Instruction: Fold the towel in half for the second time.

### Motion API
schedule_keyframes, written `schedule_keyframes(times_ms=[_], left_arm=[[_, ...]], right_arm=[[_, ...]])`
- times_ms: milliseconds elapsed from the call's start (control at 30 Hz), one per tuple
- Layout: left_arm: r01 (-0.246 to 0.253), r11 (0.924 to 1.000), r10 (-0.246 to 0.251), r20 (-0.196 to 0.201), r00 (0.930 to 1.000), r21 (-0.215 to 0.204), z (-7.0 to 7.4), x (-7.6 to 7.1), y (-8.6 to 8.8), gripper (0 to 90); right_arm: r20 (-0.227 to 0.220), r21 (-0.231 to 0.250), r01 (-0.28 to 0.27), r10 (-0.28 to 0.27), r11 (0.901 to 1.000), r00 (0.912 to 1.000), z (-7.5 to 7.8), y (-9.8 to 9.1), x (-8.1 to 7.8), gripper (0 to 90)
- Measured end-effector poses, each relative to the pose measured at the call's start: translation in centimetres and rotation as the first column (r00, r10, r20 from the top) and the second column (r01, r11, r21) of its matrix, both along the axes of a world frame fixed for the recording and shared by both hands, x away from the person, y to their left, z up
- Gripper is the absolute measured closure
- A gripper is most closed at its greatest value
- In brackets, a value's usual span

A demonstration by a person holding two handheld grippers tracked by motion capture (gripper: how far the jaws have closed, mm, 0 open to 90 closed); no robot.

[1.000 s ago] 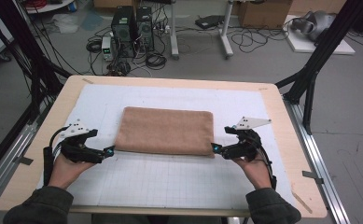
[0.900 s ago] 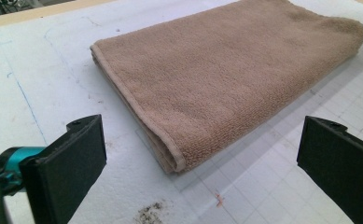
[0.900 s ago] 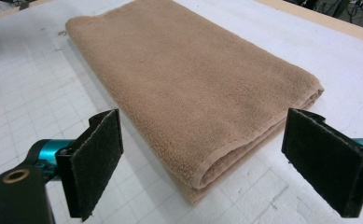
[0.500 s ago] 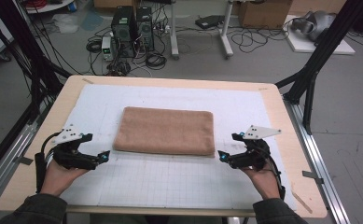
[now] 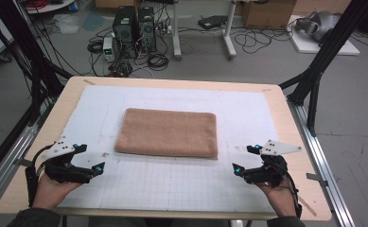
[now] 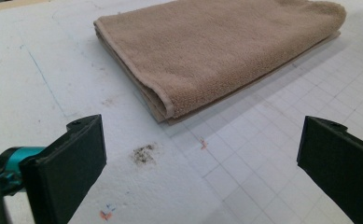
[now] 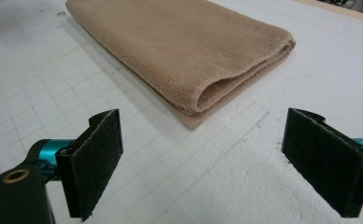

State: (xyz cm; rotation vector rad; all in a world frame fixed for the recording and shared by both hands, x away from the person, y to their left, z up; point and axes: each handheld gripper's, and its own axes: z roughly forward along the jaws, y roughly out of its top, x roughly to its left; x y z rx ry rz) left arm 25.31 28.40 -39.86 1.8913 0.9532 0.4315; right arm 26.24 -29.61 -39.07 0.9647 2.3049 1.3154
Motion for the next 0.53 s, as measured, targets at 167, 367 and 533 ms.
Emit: schedule_keyframes(times_ms=[167, 367, 533], left_arm=[[0.006, 1.0, -0.006, 0.001, 1.0, 0.001, -0.3, -0.6, 0.1, 1.7], [-0.001, 1.0, 0.001, 0.002, 1.0, 0.009, -0.7, -1.2, 0.4, 1.7], [-0.005, 0.9999, 0.005, -0.007, 1.0, 0.01, -1.0, -1.8, 0.8, 1.7]], right_arm=[[-0.014, 0.004, 0.003, -0.003, 1.0, 0.9999, -0.6, -0.3, -0.8, 11.8], [-0.012, 0.012, 0.015, -0.015, 0.9998, 0.9998, -1.2, -0.6, -1.7, 11.8], [-0.014, 0.001, 0.014, -0.014, 0.9999, 0.9998, -1.5, -0.6, -2.0, 11.8]])
